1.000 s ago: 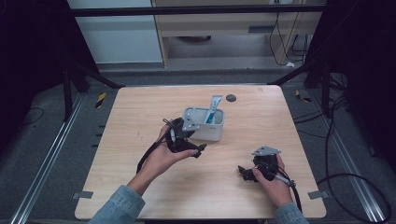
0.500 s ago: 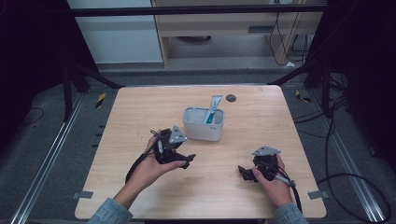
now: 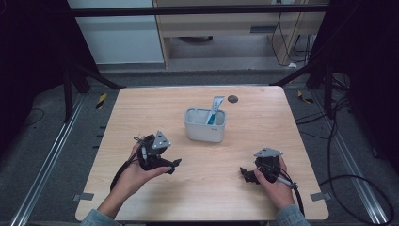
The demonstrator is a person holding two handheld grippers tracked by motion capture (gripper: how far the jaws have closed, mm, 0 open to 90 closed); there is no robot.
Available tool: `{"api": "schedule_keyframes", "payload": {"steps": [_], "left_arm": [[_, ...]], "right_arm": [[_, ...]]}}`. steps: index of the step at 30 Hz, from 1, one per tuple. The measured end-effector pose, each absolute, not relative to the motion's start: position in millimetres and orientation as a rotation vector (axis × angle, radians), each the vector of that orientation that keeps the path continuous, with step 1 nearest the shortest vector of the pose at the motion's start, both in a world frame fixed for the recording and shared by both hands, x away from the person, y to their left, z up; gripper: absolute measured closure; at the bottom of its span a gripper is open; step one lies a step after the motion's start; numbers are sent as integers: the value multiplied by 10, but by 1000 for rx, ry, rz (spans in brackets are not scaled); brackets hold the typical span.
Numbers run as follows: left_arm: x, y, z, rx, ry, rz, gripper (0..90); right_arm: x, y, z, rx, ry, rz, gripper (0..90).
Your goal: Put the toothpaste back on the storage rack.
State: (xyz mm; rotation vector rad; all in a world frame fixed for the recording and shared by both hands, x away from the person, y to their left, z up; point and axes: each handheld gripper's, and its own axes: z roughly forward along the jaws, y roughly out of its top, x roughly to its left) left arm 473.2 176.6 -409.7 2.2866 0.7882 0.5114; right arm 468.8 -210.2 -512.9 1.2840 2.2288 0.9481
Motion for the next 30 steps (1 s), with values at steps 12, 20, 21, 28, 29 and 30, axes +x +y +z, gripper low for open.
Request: {"api": "schedule_keyframes", "payload": {"steps": [12,20,21,28,29,30], "left_arm": [[4752,2109,-4207,2249,893,515,79],[4784,2340,-4379,2220,977,503,85],[4787,2369,-4402,2216,986,503,85],[4813,2540,-4557,2198,1056,488,86],[4818,2569,-4583,2197,1068,488,86],[4821,2586,-4598,2195,1077,487,86]], "right_arm": [[4688,-2102,-5129,1284,2229,948,4],[4686,-2100,-5129,1287,2229,951,4],[4687,-2101,-5129,1287,2228,949,4],[4686,-2100,-5129,1288,2229,951,4],[4688,-2101,-5129,1285,2229,948,4],[4686,-2100,-5129,1288,2229,950,4]]}}
